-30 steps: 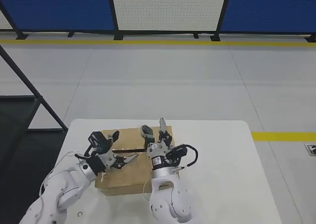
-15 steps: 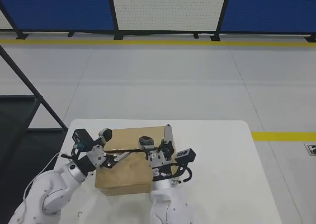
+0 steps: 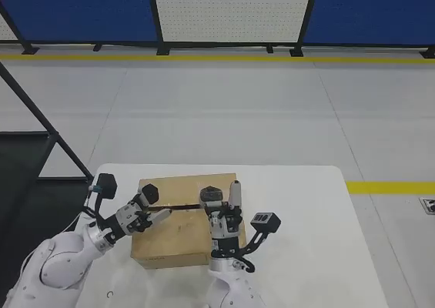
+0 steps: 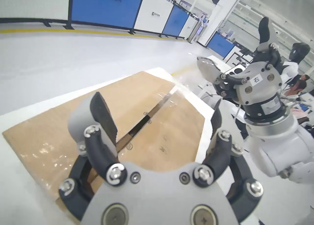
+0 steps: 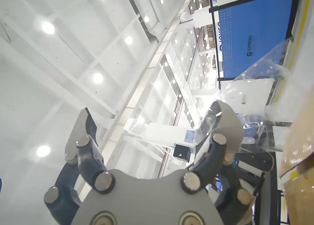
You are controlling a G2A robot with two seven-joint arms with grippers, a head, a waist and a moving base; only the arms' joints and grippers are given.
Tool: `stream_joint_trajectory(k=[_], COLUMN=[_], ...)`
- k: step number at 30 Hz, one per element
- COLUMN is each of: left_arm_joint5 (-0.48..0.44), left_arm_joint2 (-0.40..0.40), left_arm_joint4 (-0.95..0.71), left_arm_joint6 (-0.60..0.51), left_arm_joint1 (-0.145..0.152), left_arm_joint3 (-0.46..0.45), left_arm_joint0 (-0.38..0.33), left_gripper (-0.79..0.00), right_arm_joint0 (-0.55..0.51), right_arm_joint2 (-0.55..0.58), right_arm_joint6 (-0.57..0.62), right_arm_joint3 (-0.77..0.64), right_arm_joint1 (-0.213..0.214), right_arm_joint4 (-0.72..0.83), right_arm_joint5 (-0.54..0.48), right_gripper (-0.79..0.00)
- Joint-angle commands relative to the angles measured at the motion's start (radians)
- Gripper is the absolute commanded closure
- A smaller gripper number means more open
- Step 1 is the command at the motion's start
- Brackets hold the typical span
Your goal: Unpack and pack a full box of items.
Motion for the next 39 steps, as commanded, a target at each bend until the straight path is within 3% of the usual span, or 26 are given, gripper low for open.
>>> stream_joint_trajectory(k=[1,8,11,19,23,33,39], left_arm_joint5=[0.002,0.006,0.081,0.343,0.549,0.556,0.706], left_arm_joint2=[-0.003,-0.002,0.011,0.038,0.054,0.057,0.096], left_arm_joint4=[-0.004,-0.007,-0.138,-0.537,-0.709,-0.711,-0.723], left_arm_joint6=[-0.011,-0.01,-0.082,-0.417,-0.566,-0.557,-0.484], left_arm_joint1=[0.001,0.001,0.002,0.011,0.012,0.011,0.004], left_arm_joint3=[-0.001,-0.003,-0.034,-0.08,-0.047,-0.051,-0.074], left_arm_joint0=[-0.002,0.0,0.012,-0.015,-0.058,-0.052,-0.057], left_gripper=[-0.785,-0.785,-0.785,-0.785,-0.785,-0.785,-0.785], right_arm_joint0=[0.008,0.024,0.028,0.031,0.036,0.041,0.041], right_arm_joint2=[-0.002,0.004,0.011,0.038,0.051,0.068,0.071], right_arm_joint6=[-0.017,-0.032,-0.029,-0.04,-0.057,-0.08,-0.08], right_arm_joint3=[0.013,0.034,0.036,0.048,0.063,0.084,0.089], right_arm_joint1=[-0.002,-0.004,-0.005,-0.006,-0.008,-0.011,-0.011], right_arm_joint4=[-0.002,0.027,0.051,0.07,0.06,0.068,0.085], right_arm_joint5=[0.0,-0.005,-0.019,-0.058,-0.067,-0.089,-0.101], right_gripper=[-0.785,-0.785,-0.785,-0.785,-0.785,-0.785,-0.785])
